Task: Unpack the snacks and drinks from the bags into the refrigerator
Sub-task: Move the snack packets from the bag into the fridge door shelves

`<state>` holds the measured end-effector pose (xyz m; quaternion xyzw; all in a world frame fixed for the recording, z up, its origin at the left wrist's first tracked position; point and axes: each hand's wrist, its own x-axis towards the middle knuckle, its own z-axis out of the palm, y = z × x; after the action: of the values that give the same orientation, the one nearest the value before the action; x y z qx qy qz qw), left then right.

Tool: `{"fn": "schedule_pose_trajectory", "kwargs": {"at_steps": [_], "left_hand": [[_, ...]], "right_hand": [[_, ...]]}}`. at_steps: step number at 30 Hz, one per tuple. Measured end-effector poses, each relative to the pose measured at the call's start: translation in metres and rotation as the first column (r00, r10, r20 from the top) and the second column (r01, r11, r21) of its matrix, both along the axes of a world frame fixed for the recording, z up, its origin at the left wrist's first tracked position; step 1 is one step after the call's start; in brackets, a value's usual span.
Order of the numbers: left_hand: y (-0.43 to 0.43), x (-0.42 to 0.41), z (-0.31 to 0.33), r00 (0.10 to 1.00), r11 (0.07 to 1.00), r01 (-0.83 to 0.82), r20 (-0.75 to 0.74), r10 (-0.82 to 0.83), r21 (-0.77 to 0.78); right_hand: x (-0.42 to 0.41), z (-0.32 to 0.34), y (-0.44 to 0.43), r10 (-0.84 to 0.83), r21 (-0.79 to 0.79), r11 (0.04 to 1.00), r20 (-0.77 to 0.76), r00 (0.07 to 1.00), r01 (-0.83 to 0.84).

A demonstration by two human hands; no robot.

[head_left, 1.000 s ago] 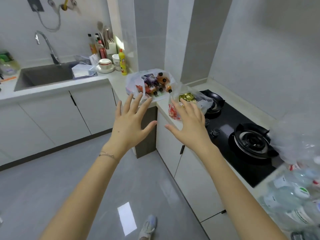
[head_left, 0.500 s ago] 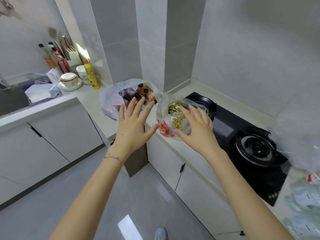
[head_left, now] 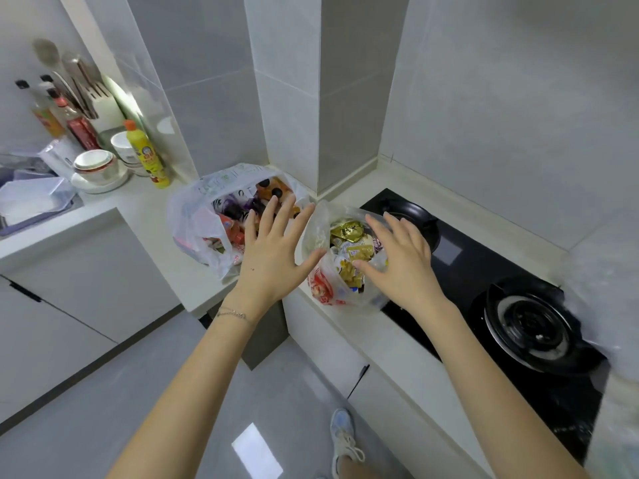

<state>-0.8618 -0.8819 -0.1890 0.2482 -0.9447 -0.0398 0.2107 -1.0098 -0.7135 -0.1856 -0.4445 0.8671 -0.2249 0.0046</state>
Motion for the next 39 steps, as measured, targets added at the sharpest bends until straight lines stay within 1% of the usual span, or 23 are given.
{"fn": "schedule_pose_trajectory", "kwargs": {"at_steps": [6, 12, 17, 21, 26, 28, 31, 33, 36, 39], "left_hand": [[-0.034, -0.059, -0.019, 0.999, 1.0, -0.016, 0.042, 0.016, 0.003], [-0.052, -0.101, -0.045, 0.998, 0.995, -0.007, 0.059, 0.001, 0.095], [-0.066, -0.131, -0.063, 0.997, 0.987, 0.029, 0.072, -0.04, 0.157], [-0.087, -0.157, -0.084, 0.985, 0.98, 0.101, 0.118, -0.122, 0.171], [-0.107, -0.181, -0.11, 0.929, 0.936, 0.266, 0.199, -0.313, 0.233], [-0.111, -0.192, -0.115, 0.897, 0.902, 0.331, 0.205, -0.392, 0.277], [-0.112, -0.211, -0.122, 0.858, 0.864, 0.405, 0.201, -0.472, 0.3], [-0.113, -0.22, -0.131, 0.821, 0.829, 0.451, 0.211, -0.531, 0.332], [-0.117, -0.23, -0.145, 0.758, 0.795, 0.486, 0.278, -0.59, 0.364], [-0.12, -0.237, -0.157, 0.719, 0.801, 0.467, 0.367, -0.59, 0.373]], "right_hand": [[-0.063, -0.014, -0.036, 0.011, 0.039, 0.999, 0.032, 0.999, -0.012], [-0.107, -0.034, -0.066, 0.028, 0.087, 0.996, 0.088, 0.996, -0.036], [-0.127, -0.061, -0.078, 0.015, 0.135, 0.99, 0.132, 0.991, -0.033], [-0.144, -0.081, -0.091, -0.033, 0.197, 0.98, 0.137, 0.99, 0.005], [-0.157, -0.103, -0.105, -0.1, 0.214, 0.975, 0.181, 0.978, 0.061], [-0.16, -0.11, -0.107, -0.123, 0.211, 0.974, 0.189, 0.974, 0.082], [-0.166, -0.123, -0.108, -0.116, 0.178, 0.981, 0.202, 0.972, 0.08], [-0.169, -0.131, -0.107, -0.114, 0.199, 0.977, 0.196, 0.974, 0.074], [-0.174, -0.14, -0.105, -0.136, 0.237, 0.968, 0.206, 0.969, 0.086], [-0.178, -0.149, -0.1, -0.149, 0.299, 0.951, 0.226, 0.963, 0.077]]}}
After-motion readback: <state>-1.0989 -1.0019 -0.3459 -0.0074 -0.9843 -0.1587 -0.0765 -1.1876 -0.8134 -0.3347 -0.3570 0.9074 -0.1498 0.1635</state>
